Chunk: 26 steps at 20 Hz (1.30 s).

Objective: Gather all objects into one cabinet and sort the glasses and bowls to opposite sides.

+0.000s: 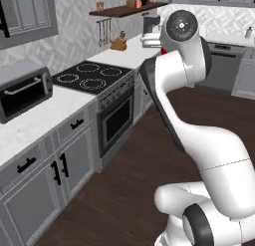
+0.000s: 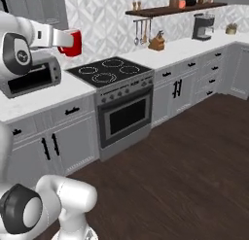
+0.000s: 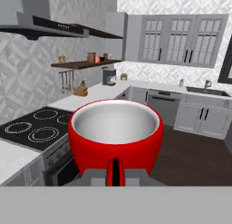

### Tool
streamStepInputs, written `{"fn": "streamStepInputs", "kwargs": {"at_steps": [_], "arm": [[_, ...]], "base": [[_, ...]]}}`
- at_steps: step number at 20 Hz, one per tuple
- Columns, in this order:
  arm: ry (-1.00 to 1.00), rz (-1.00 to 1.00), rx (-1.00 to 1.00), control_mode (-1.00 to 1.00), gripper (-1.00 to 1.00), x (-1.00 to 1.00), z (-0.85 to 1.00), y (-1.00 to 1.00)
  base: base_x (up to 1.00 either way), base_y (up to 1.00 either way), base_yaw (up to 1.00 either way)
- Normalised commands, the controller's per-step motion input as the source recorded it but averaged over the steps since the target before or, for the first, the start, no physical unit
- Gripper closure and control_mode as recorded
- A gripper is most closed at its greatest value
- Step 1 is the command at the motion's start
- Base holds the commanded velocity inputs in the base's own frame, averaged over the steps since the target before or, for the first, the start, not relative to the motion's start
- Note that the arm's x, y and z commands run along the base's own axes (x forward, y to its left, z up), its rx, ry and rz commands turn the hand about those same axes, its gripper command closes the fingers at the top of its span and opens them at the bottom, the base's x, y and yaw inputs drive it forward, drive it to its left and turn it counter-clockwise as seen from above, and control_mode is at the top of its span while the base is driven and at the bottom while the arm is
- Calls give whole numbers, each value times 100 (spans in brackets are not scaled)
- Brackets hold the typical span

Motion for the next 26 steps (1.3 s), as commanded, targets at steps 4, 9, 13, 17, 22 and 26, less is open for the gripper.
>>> {"fn": "streamStepInputs", "kwargs": {"at_steps": [4,9,13,17,22,26], "arm": [[0,0,0,100,100,0,0,0],[0,0,0,100,100,0,0,0],[0,0,0,100,100,0,0,0],[0,0,0,100,100,0,0,0],[0,0,0,100,100,0,0,0],[0,0,0,100,100,0,0,0]], "base": [[100,-100,9],[100,-100,1],[100,-100,-8],[100,-97,-7],[100,-96,0],[100,-98,1]]}}
